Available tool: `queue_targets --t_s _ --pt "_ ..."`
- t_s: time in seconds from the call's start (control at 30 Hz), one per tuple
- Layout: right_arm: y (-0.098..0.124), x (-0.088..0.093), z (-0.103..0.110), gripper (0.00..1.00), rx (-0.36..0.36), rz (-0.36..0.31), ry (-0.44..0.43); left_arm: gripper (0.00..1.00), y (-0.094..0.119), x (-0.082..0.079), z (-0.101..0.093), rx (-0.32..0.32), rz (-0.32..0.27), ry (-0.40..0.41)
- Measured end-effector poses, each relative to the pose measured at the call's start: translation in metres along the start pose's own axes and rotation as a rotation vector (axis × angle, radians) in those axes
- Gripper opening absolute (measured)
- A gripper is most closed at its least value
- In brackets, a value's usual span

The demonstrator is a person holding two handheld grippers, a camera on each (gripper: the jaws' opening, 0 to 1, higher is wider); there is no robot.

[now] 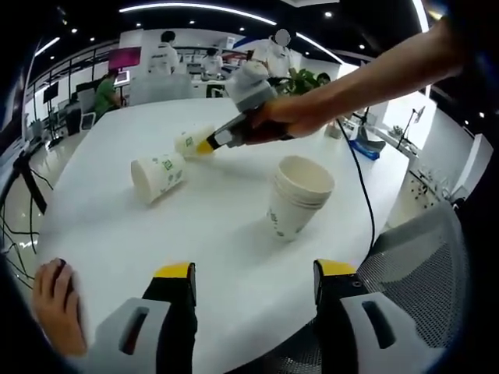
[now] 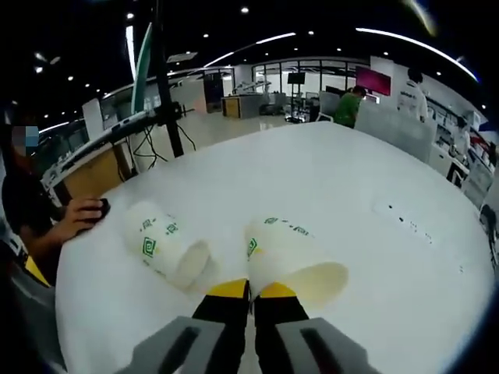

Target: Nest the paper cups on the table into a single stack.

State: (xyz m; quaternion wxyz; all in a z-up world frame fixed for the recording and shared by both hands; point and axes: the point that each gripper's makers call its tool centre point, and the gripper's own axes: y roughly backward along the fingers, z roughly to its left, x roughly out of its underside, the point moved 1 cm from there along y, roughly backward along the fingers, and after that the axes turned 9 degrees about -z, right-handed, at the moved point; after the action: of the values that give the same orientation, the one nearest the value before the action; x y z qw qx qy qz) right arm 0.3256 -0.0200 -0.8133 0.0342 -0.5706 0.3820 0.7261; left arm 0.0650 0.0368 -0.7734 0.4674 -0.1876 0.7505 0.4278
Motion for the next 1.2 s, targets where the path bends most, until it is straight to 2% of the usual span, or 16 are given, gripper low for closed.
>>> queue_targets --t_s 0.47,0.67,0.8,0.97,1.03,1.1,1.2 --pt "0.038 -0.015 -0.02 0.0 0.044 0.009 0.022 0.61 0.001 -0.005 -0.002 0.007 -0.023 -0.015" --pt "0.055 -0.027 -0.013 0.0 0.057 0.008 0.027 0.61 0.001 -0.007 -0.003 0.009 -0.033 -0.026" --pt "0.06 -0.024 -0.009 0.0 0.056 0.023 0.025 0.61 0.0 -0.008 -0.003 0.009 -0.041 -0.03" --pt "0.081 -0.027 0.002 0.0 0.044 0.045 0.064 0.61 0.0 -0.01 -0.003 0.007 -0.056 -0.036" --pt "0.083 -0.028 -0.001 0.0 0.042 0.045 0.06 0.61 0.0 -0.01 -0.003 0.008 -0.06 -0.037" --pt "0.091 -0.031 0.001 0.0 0.046 0.037 0.015 0.61 0.0 -0.011 -0.003 0.009 -0.065 -0.04" --pt "0.098 -0.033 0.006 0.0 0.049 0.039 0.026 0.61 0.0 -0.012 -0.003 0.009 -0.07 -0.042"
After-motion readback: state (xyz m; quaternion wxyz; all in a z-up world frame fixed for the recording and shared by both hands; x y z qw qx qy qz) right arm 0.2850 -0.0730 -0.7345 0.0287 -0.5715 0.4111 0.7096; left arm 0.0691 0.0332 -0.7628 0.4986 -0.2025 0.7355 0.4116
